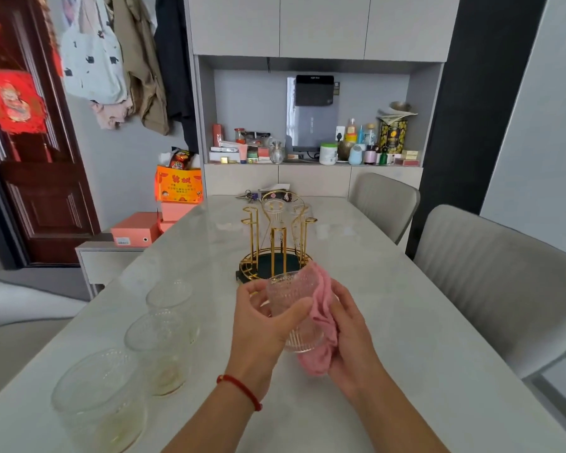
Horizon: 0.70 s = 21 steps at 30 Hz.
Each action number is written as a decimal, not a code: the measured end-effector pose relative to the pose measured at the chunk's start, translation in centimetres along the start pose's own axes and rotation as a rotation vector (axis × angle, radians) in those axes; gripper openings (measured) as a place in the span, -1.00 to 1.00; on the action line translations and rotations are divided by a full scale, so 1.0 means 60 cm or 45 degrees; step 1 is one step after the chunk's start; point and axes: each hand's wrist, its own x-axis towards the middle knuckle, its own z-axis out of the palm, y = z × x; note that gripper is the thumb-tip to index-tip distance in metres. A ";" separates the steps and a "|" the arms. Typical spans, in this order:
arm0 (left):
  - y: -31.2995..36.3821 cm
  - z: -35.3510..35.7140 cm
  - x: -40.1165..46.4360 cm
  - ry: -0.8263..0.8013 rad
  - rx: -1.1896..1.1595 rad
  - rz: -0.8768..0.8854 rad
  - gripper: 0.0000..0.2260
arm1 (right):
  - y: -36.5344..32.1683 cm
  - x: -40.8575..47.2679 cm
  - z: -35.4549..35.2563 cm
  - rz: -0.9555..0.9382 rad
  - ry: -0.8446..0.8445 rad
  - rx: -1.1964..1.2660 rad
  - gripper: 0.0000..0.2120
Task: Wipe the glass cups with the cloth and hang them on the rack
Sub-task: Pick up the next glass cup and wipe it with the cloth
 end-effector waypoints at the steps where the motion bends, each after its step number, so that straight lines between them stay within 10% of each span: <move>1: -0.009 0.000 0.004 0.020 -0.025 -0.001 -0.27 | 0.006 0.005 -0.005 -0.002 0.034 -0.040 -0.55; 6: -0.030 -0.015 0.005 0.039 -0.001 0.058 -0.46 | 0.027 0.016 -0.013 0.064 -0.093 -0.466 -0.15; 11: -0.046 -0.018 -0.002 -0.076 0.276 0.162 -0.56 | 0.037 0.003 -0.010 0.084 -0.064 -0.705 -0.26; 16: -0.066 -0.008 -0.012 -0.210 0.544 0.103 -0.26 | 0.039 0.002 -0.008 0.205 0.174 -0.230 -0.26; 21: -0.085 -0.001 -0.030 -0.181 0.869 0.334 -0.42 | 0.026 -0.014 -0.009 0.268 0.243 0.009 -0.34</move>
